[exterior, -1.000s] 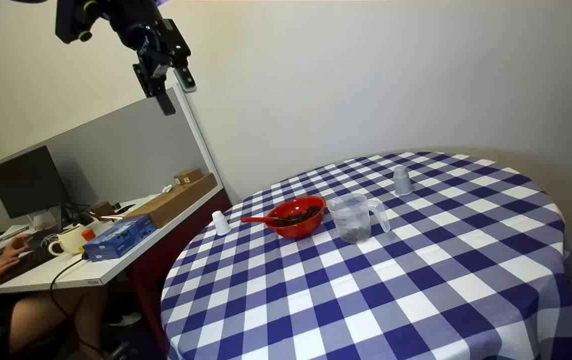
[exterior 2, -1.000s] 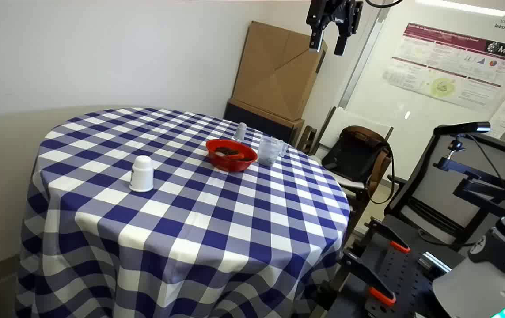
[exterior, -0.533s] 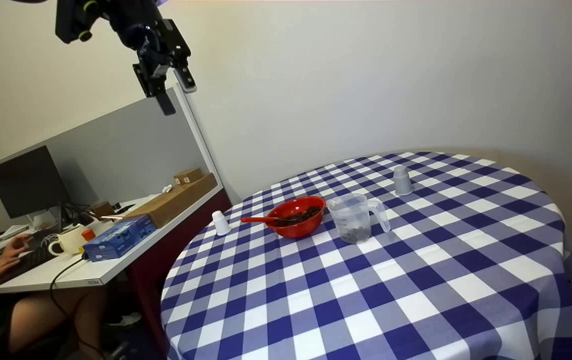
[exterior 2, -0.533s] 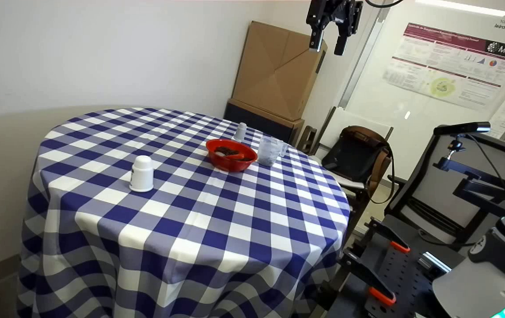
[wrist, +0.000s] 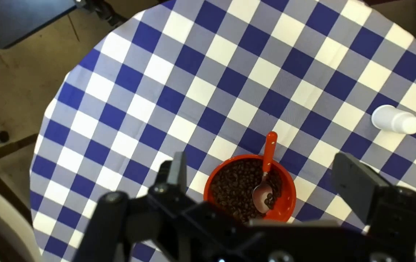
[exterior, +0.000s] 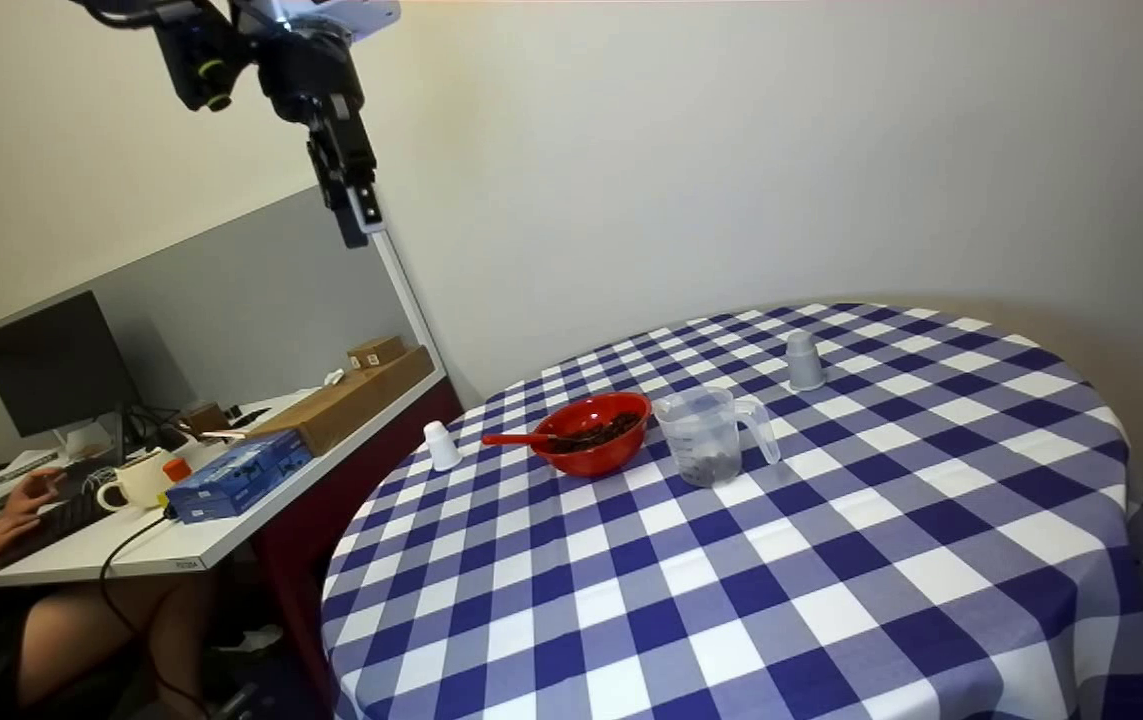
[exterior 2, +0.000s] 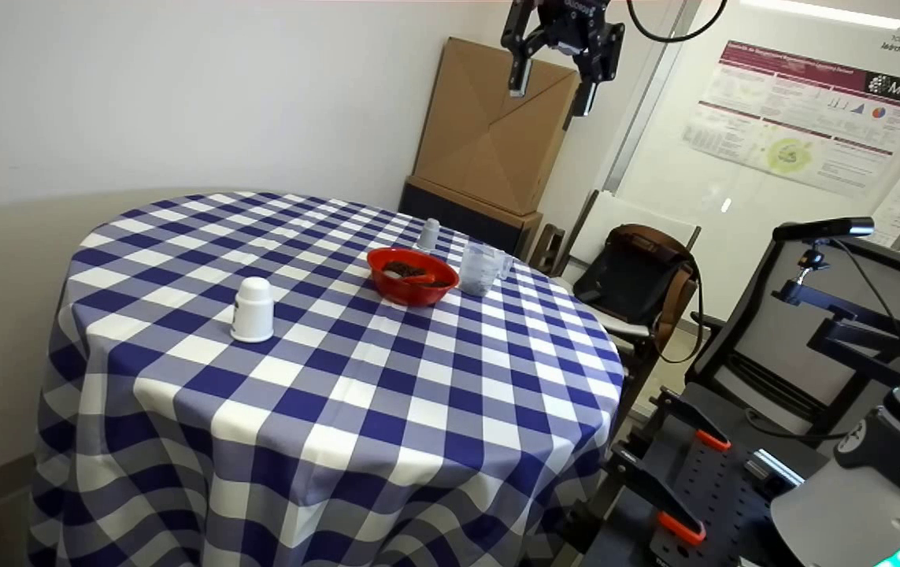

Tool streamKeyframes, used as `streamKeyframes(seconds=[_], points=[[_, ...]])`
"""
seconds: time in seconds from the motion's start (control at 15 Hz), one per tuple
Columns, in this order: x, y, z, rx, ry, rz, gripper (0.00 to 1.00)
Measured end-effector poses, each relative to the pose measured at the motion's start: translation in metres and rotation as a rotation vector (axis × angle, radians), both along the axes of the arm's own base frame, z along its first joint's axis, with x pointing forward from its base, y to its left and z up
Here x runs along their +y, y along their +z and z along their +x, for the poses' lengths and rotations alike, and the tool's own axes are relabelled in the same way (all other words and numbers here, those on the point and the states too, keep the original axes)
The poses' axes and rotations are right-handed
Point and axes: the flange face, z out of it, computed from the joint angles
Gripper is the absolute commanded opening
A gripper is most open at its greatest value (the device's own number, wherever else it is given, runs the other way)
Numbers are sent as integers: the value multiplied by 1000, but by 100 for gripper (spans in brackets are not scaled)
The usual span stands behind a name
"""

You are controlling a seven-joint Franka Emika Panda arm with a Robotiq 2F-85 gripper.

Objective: Use the spoon to place some of the contents in the red bowl into the jug, pour the contents in the jug into the red bowl

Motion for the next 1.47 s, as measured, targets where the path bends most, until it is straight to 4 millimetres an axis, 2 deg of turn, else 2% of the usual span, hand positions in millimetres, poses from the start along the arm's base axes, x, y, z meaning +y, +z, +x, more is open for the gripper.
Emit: streamKeyframes(seconds=[0.33, 0.6, 0.8, 1.13, 1.47], points=[[-12, -36, 50, 64, -227, 105, 100], [-21, -83, 92, 134, -415, 183, 100], [-23, -118, 115, 198, -546, 246, 100], [-24, -157, 140, 252, -627, 266, 100], [-21, -190, 151, 286, -611, 230, 100]])
